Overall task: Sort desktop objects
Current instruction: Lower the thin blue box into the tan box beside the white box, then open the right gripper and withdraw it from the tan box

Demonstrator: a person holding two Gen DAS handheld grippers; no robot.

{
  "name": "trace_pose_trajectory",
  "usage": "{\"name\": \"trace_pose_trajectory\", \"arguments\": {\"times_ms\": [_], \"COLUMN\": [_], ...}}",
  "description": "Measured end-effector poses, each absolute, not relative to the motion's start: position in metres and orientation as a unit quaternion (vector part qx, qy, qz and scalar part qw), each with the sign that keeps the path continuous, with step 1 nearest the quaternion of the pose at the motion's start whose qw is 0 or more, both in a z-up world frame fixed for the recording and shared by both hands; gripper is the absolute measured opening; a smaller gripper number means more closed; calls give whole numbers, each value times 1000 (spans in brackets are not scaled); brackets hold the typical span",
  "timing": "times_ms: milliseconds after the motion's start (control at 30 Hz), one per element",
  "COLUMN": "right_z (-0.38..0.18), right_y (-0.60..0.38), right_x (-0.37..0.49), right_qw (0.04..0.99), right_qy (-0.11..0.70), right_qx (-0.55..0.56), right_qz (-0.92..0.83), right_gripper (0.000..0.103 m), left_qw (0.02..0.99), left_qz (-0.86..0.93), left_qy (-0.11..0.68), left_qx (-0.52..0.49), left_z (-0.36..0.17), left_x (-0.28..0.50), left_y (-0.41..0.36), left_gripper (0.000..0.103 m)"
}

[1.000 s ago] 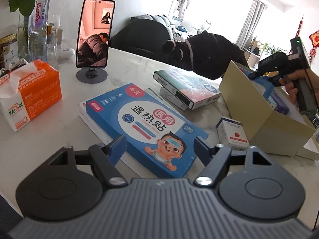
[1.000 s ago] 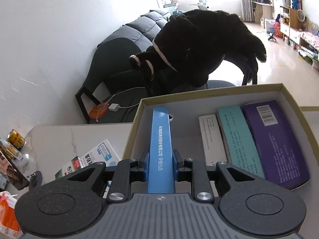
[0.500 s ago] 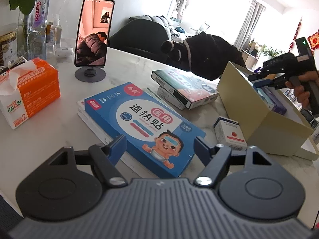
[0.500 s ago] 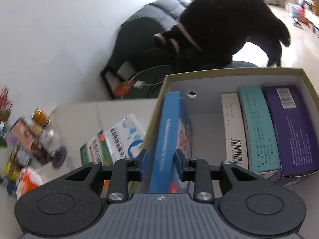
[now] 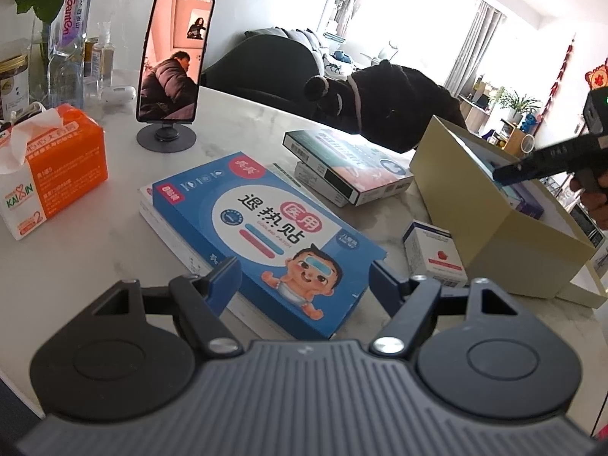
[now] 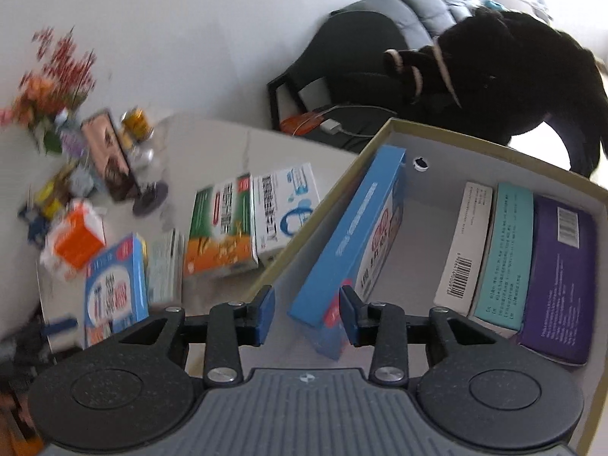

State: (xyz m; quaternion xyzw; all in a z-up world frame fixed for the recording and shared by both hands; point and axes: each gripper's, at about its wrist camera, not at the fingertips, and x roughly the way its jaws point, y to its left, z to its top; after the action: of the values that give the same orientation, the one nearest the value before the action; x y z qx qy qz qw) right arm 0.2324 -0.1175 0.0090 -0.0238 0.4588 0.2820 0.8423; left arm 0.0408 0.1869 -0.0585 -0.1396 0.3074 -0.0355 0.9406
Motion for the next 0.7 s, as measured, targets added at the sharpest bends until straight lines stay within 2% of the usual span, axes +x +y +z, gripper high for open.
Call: {"name": "trace_pose_trajectory", "arguments": {"times_ms": [267,400,700], "right_z": [-1,-8,-6], "right_y": [-112,-103,-99], "right_x": [225,226,225], "right_qw": [824,825,833], "right_qy": [459,446,425], "right_qx": [-93,-137,-147], "right_qz": [319,319,323], "right_gripper": [39,31,29], "left_qw": [940,940,940], "left_qz": [-34,-32,-27], "left_qy": [311,313,315], "left_qx": [-134,-132,-130], "left_z": [-59,-59,-59], "left_x": [48,50,53], "left_y": [182,181,182], "left_gripper": [74,74,74]}}
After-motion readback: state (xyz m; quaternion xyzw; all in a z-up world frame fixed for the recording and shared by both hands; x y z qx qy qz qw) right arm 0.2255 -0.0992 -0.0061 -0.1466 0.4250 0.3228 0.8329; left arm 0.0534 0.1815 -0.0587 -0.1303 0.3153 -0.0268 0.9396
